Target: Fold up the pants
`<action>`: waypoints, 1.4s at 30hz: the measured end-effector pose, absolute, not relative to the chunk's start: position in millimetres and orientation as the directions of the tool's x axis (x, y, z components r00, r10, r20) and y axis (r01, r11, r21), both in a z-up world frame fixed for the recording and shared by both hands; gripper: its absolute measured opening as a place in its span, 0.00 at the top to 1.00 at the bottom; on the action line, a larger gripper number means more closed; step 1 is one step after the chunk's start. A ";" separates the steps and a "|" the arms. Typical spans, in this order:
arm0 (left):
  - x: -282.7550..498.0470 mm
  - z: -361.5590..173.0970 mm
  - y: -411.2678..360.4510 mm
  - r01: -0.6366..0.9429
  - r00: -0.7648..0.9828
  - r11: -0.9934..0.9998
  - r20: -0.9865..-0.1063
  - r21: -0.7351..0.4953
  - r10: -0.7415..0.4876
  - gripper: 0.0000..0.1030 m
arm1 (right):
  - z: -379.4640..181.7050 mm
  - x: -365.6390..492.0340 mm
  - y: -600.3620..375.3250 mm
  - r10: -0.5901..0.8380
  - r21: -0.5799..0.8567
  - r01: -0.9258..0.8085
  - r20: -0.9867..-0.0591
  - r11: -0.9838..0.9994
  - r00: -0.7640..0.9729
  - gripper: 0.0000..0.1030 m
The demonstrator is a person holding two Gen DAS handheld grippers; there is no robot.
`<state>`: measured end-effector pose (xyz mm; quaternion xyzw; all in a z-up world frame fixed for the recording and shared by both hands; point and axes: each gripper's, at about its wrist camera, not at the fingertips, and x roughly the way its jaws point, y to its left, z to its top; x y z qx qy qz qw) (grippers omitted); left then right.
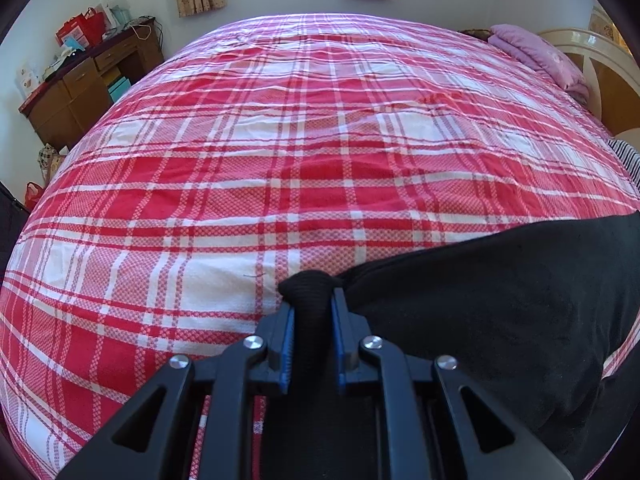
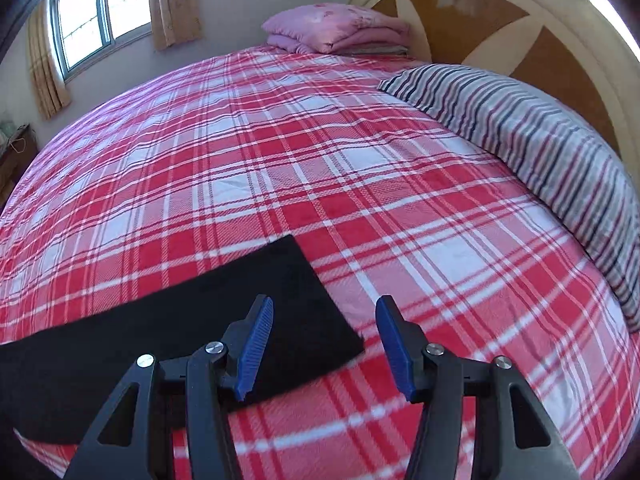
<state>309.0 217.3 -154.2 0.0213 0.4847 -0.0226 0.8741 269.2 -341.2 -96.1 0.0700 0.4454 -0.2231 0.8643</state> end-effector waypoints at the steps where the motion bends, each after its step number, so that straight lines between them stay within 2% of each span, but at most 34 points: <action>1: 308.9 -154.5 217.0 0.057 0.527 0.998 -0.849 0.016 -0.017 0.83 | -98.6 275.9 -342.7 -0.314 -0.075 0.439 -0.805 0.896 0.504 0.46; 12: 311.5 -156.3 215.9 0.047 0.517 0.999 -0.856 0.026 -0.002 0.83 | -142.8 341.1 -365.6 -0.226 -0.036 0.397 -0.868 0.917 0.443 0.46; 13: 311.9 -156.3 216.6 0.043 0.516 0.999 -0.857 0.020 -0.005 0.80 | -146.0 342.7 -367.5 -0.212 -0.024 0.397 -0.873 0.918 0.438 0.47; 15: 313.4 -155.7 218.7 0.031 0.518 0.999 -0.856 0.016 -0.002 0.75 | -147.6 342.8 -367.2 -0.208 -0.025 0.389 -0.875 0.921 0.438 0.63; 17: 315.3 -155.8 219.3 0.029 0.519 0.999 -0.855 0.017 -0.001 0.73 | -147.0 343.0 -365.1 -0.181 -0.005 0.367 -0.876 0.930 0.447 0.83; 19: 316.5 -155.6 218.6 0.034 0.523 0.999 -0.852 0.015 -0.005 0.73 | -145.0 342.9 -360.1 -0.181 -0.016 0.352 -0.878 0.936 0.442 0.90; 20: 316.9 -155.7 217.4 0.046 0.524 0.999 -0.852 0.016 -0.011 0.77 | -143.7 342.8 -358.1 -0.185 -0.023 0.346 -0.877 0.938 0.444 0.93; 21: 316.4 -154.9 215.8 0.069 0.527 0.998 -0.849 0.006 -0.031 0.84 | -141.2 341.7 -354.9 -0.194 -0.035 0.338 -0.873 0.941 0.448 0.93; 24: 309.7 -147.5 214.0 0.102 0.566 0.995 -0.823 0.019 -0.043 0.85 | -125.3 334.6 -345.2 -0.203 -0.043 0.315 -0.844 0.948 0.497 0.95; 36: 274.4 -107.8 231.5 0.132 0.689 0.986 -0.706 -0.098 -0.162 0.85 | -32.0 240.2 -304.9 -0.146 0.029 0.212 -0.635 0.977 0.758 0.96; 42: 251.0 -93.7 240.6 0.147 0.725 0.977 -0.655 -0.158 -0.215 0.85 | -11.2 180.0 -298.3 -0.144 0.050 0.212 -0.586 0.976 0.798 0.96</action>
